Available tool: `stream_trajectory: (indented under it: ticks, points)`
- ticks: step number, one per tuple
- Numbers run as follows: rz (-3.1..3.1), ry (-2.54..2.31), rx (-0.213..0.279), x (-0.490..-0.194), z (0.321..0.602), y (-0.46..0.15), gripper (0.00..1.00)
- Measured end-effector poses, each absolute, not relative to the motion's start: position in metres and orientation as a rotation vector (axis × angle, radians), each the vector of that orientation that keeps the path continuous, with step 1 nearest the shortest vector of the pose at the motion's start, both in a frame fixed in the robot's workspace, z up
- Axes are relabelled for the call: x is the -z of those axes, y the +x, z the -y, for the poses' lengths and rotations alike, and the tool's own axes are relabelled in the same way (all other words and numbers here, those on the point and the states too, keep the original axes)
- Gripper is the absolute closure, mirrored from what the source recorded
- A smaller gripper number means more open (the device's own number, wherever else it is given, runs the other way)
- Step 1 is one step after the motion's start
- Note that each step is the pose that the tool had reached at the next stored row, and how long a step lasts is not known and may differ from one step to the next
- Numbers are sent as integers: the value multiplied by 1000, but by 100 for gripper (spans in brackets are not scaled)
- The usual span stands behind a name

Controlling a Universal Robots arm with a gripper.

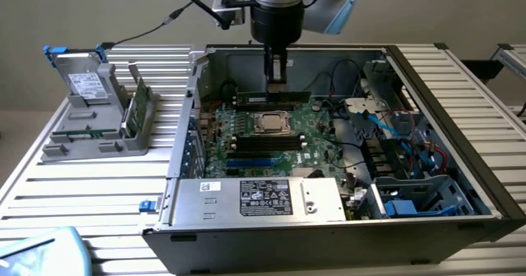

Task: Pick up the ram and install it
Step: 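Press down the ram until it locks into place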

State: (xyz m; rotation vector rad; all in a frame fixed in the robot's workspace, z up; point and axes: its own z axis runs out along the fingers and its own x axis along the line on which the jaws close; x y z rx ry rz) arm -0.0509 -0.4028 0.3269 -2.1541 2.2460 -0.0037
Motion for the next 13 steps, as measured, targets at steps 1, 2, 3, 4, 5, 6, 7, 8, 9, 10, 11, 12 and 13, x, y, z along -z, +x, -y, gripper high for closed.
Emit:
stream_trajectory:
  ticks: [1,2,3,4,5,6,7,8,9,10,11,12,13]
  points:
    - [-2246,-2154,4,-325,403,-51,86]
    - [-2247,-2153,5,-324,403,-51,86]
    - [-2247,-2153,7,-322,403,-51,86]
    - [-2248,-2153,9,-321,403,-51,86]
    - [-2249,-2153,12,-320,403,-51,86]
    - [-2251,-2153,15,-319,403,-51,86]
    - [-2252,-2153,18,-317,403,-51,86]
    - [-2254,-2153,21,-316,403,-51,86]
    - [-2256,-2154,25,-315,403,-51,86]
    - [-2258,-2154,29,-314,403,-52,86]
    - [-2260,-2154,33,-313,403,-52,86]
    - [-2263,-2155,37,-312,403,-52,86]
    - [-2265,-2155,41,-311,403,-52,86]
